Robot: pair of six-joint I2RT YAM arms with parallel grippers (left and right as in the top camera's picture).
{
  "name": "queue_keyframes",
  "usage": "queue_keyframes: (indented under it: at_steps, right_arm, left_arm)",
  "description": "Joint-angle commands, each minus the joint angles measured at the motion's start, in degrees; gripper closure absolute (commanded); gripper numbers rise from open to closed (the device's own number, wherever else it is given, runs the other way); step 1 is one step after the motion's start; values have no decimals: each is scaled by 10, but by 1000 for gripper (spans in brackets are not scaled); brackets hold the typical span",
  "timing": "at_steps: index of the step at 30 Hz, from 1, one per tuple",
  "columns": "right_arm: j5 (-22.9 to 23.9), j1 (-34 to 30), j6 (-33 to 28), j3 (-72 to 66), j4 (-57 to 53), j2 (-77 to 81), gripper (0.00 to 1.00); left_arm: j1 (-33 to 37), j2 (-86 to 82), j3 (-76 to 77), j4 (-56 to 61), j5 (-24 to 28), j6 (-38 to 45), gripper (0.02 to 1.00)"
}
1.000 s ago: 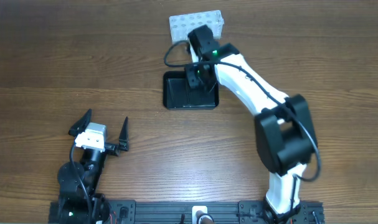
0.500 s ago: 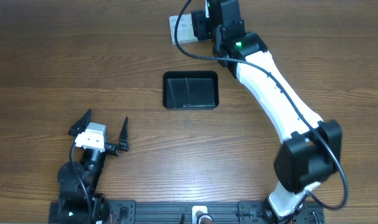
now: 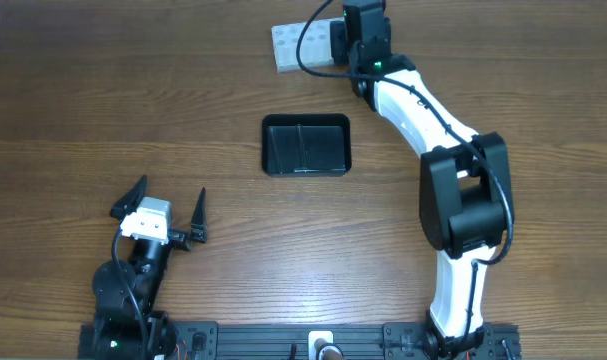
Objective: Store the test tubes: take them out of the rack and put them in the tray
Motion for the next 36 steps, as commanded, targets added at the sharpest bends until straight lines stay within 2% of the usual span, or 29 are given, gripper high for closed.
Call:
queue_keyframes:
  at_steps: [1,9,17,28,36]
  right_arm:
    - [9,-5,3,0,22,15,362]
    - [9,0,-1,0,59,42,375]
    - [9,0,-2,0,74,43,446]
    - [9,4,-2,0,75,43,660]
    - [9,9,-1,0,75,43,728]
  left_arm:
    - [3,-5,-3,0,7,7,18]
    - [3,-5,-3,0,7,7,20]
    - [3,-5,-3,0,7,7,18]
    - [3,-5,-3,0,7,7,18]
    - [3,-5,-3,0,7,7,20]
